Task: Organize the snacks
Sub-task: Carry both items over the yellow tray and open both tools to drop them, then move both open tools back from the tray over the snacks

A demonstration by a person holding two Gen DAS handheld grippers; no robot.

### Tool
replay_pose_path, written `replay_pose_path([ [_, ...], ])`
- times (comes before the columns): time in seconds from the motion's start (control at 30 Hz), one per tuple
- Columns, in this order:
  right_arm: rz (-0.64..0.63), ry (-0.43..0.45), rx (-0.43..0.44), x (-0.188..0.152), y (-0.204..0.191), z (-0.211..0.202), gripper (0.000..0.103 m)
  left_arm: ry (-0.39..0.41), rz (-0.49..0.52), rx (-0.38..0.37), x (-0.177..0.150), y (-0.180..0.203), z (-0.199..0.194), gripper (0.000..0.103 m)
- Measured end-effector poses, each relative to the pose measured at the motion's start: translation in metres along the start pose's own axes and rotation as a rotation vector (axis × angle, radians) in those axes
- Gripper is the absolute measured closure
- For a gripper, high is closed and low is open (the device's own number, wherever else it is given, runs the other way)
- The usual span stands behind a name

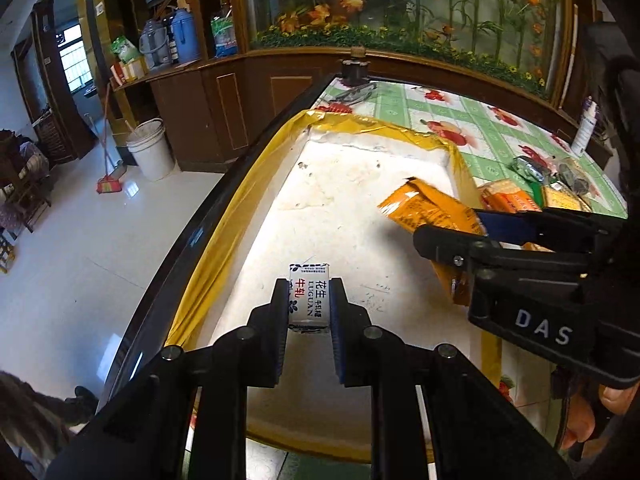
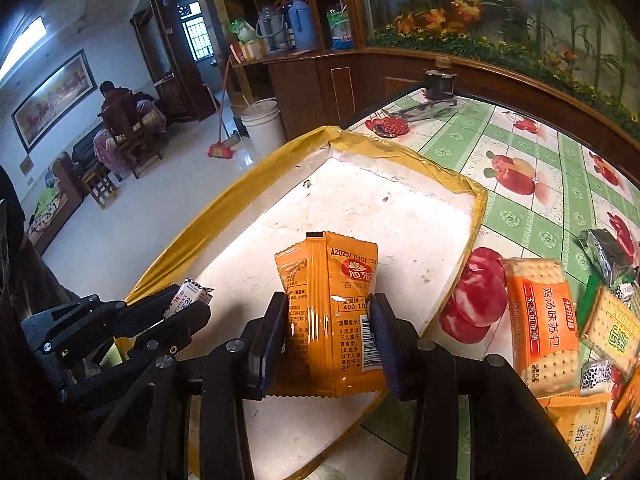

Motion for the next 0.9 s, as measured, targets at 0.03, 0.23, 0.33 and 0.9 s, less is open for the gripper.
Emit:
replay_pose_path([
  [0.03,0.002,0.004,0.002,0.0,0.0,-0.001,0.051,-0.007,-0.005,0.012,0.0,-0.002,0.001,0.082],
  [0.23,-0.012,0.064,-0.041,0.0,0.006,-0.026,0.033,0.018,-0.051,0.082,0.003,-0.017,-0.009,0.029],
  [0.33,-0.012,0.096,-0.068,-0.003,0.011,-0.047,0.033,0.03,-0.053,0.079,0.006,-0.015,-0.019,0.029],
  [0.9,0.278,0.173,-0.303,-0.121,0.147,-0.189,0.023,0.061,0.122,-0.112,0.007,0.124,-0.067,0.019],
])
Point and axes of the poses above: each gripper's, at about its wrist camera, not at the fingertips, and z roughly the way its jaws point, y to its right, x to its top, the point moved 7 cm from there along z, roughly the way its jaws point, and after that the axes turned 8 degrees about x, right-handed, at the moved point
